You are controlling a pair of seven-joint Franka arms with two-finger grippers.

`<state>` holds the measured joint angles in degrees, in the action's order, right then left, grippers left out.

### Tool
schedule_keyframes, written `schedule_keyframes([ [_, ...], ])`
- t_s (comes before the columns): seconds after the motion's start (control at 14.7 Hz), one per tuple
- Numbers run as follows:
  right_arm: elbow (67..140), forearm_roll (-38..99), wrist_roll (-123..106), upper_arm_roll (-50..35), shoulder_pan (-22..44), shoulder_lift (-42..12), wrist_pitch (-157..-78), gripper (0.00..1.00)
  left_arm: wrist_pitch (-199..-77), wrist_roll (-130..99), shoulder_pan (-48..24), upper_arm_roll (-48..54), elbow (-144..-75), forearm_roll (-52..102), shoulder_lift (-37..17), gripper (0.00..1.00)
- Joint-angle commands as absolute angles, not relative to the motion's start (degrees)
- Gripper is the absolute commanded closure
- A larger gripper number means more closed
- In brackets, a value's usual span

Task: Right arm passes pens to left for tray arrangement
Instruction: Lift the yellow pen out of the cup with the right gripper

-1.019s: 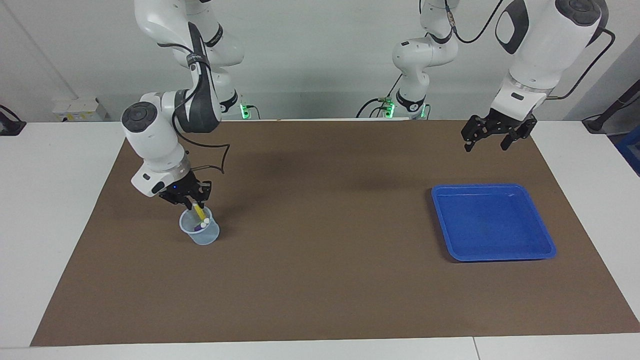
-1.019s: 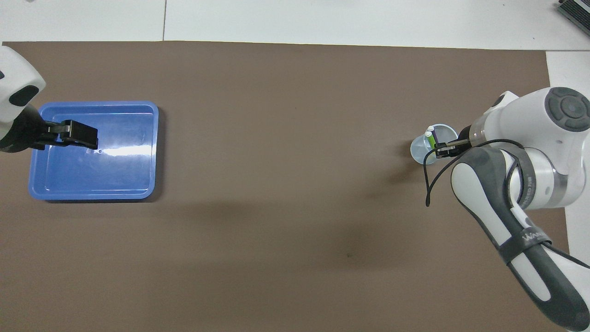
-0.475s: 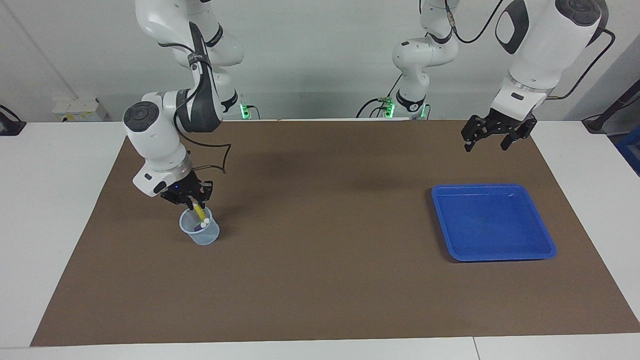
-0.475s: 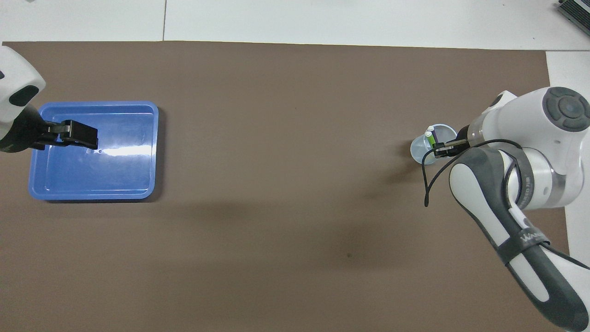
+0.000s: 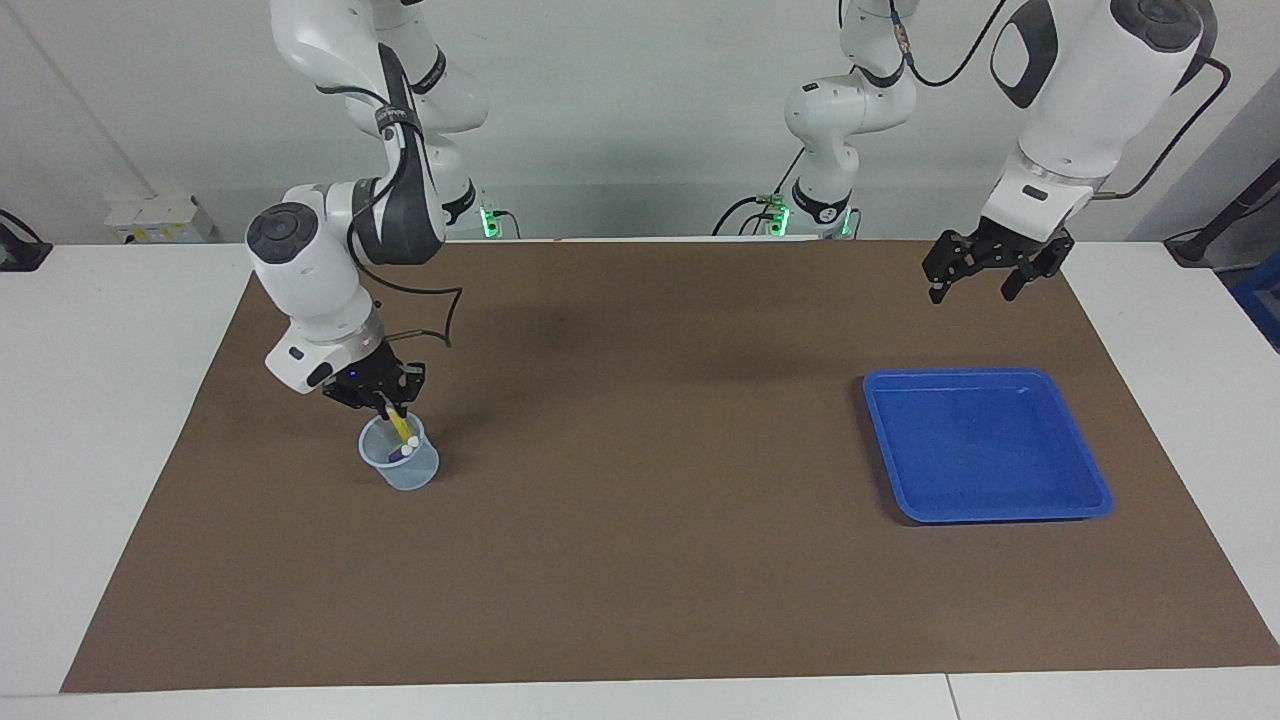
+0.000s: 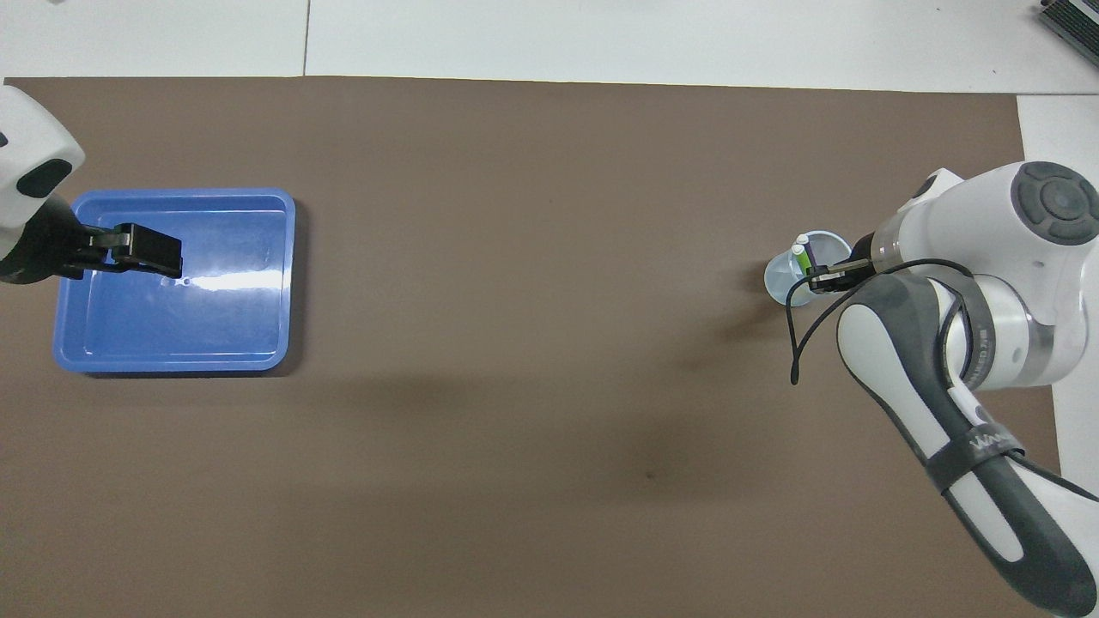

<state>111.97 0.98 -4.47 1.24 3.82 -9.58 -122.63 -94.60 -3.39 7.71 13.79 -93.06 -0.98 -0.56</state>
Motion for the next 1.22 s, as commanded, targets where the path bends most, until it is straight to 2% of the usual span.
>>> schedule_keyframes([
  [0.0, 111.89, 1.58, -3.87, 0.97, 3.34, -9.40, -122.96, 0.83, -94.65, -3.08, 7.65, 13.62, -93.96, -1.93, 0.35, 0.00],
  [0.07, 111.88, 1.58, -3.78, 0.97, 3.34, -9.40, -122.96, 0.92, -94.57, -2.90, 7.65, 13.62, -93.96, -1.93, 0.35, 0.00],
  [0.2, 111.80, 1.58, -3.87, 0.97, 3.25, -9.40, -122.96, 1.00, -94.75, -3.25, 7.73, 13.62, -93.96, -1.85, 0.35, 0.00],
  [0.81, 109.34, 1.58, -4.22, 0.97, 2.55, -9.14, -121.73, 1.00, -94.66, -3.34, 7.65, 13.62, -93.96, -1.93, 0.35, 0.00],
  [1.15, 104.87, 1.67, -3.34, 1.05, 2.46, -8.26, -118.67, 1.00, -94.92, -2.99, 7.73, 13.62, -93.96, -1.93, 0.35, 0.00],
])
